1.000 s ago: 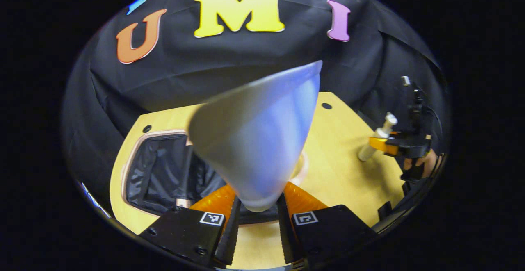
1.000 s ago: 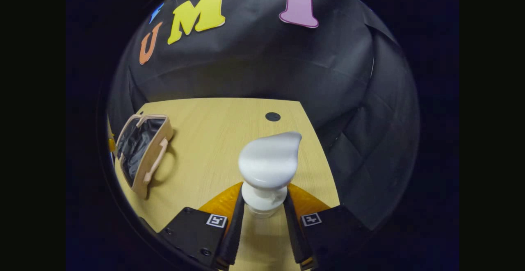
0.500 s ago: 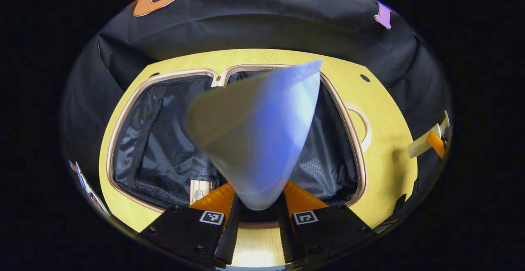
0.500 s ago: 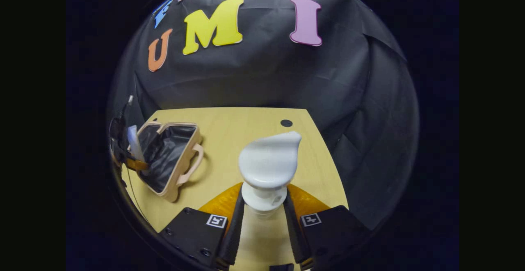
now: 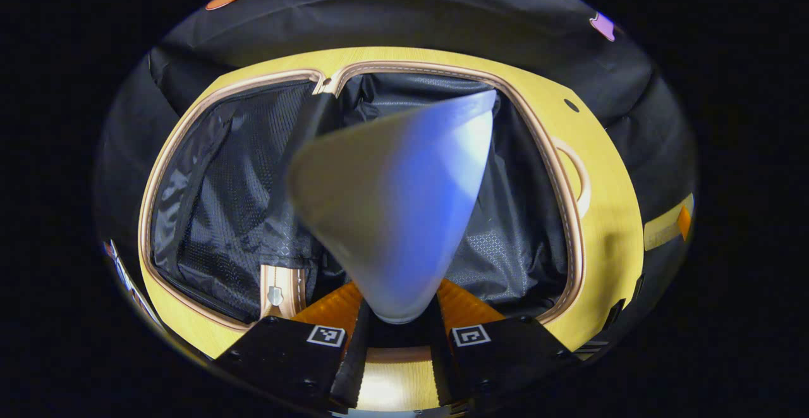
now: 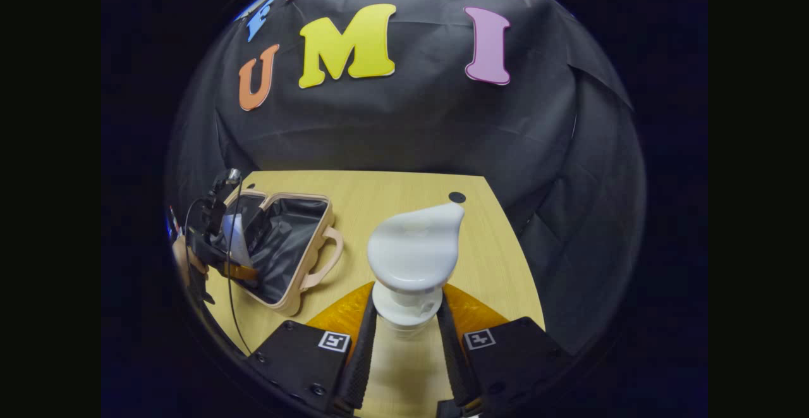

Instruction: First open the suitcase, pack the skin care products into it, and then close the suitcase.

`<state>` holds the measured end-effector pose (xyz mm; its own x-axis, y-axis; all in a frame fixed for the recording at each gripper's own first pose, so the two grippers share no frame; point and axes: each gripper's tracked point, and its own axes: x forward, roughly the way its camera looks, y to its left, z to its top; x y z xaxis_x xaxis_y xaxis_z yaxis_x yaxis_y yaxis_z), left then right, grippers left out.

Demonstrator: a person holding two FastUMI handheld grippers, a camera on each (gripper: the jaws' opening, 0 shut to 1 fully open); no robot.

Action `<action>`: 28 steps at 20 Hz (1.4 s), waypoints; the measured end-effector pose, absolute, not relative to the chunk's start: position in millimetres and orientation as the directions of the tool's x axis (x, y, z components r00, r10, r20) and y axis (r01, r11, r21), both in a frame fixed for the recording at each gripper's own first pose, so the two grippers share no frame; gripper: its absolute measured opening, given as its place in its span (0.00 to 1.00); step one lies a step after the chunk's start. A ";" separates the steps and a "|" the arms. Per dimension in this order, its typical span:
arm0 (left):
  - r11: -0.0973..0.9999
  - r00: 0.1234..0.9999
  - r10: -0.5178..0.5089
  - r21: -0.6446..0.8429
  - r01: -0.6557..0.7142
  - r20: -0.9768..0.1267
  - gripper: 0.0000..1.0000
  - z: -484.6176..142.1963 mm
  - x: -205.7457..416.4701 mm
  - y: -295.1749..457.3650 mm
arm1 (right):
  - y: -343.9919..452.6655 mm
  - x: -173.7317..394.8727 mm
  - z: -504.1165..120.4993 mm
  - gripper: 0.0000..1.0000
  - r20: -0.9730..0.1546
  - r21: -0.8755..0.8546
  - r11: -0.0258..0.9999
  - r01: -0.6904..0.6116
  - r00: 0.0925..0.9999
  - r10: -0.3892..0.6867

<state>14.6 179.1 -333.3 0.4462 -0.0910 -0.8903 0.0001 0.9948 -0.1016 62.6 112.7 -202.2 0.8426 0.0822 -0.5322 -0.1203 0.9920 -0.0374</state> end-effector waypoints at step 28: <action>0.997 0.906 0.038 0.073 -0.008 -0.421 0.98 -168.3 -13.3 239.5 | 369.9 104.6 -229.2 0.48 -0.641 0.089 0.882 -0.464 0.651 0.407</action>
<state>-13.3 239.5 -168.3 0.9064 0.0382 -0.4208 -0.0083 0.9973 0.0726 104.6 369.9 -229.2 0.6511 0.4068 -0.6408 -0.4635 0.8816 0.0887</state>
